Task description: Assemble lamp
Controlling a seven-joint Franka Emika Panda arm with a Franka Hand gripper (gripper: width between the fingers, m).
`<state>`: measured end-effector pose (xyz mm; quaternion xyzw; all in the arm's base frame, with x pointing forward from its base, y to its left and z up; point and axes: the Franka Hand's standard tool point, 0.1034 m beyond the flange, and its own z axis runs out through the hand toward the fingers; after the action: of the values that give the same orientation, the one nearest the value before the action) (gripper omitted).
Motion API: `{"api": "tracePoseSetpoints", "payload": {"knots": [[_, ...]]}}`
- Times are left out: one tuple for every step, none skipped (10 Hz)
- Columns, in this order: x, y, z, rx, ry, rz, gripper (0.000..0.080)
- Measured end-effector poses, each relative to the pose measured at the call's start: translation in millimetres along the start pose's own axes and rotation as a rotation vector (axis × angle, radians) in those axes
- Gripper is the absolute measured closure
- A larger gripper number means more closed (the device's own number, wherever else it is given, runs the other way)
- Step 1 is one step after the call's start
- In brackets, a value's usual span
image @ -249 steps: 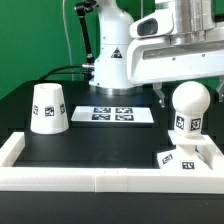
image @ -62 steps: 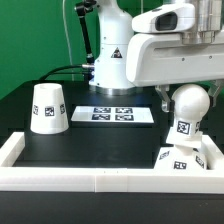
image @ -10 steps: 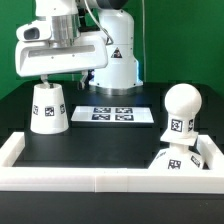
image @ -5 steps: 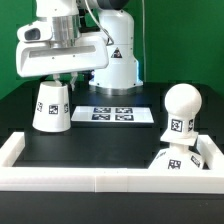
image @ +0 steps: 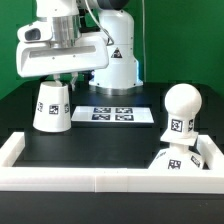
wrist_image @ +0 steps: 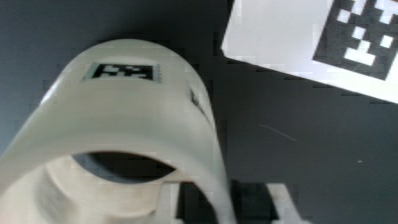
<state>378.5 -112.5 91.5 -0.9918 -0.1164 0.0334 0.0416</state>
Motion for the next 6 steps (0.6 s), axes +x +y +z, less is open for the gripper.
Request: {"api": "tracePoseSetpoints", "payload": {"knots": [[9.7,-14.5,-10.6,0.018,-0.003,0.003,0.0752],[19.3,-24.9,-20.0,0.03,-0.004,0.011,0.0752],[32.9,-36.4,-31.2,0.039,-0.006,0.028,0.0752],[51.6,-48.7,-44.8,0.042,0.0,0.02,0.0752],[67.3,-56.1,-56.0,0.043,0.006,0.023,0.0752],[83.6,-62.6,-68.4,0.045,0.005,0.055,0.0752]]}}
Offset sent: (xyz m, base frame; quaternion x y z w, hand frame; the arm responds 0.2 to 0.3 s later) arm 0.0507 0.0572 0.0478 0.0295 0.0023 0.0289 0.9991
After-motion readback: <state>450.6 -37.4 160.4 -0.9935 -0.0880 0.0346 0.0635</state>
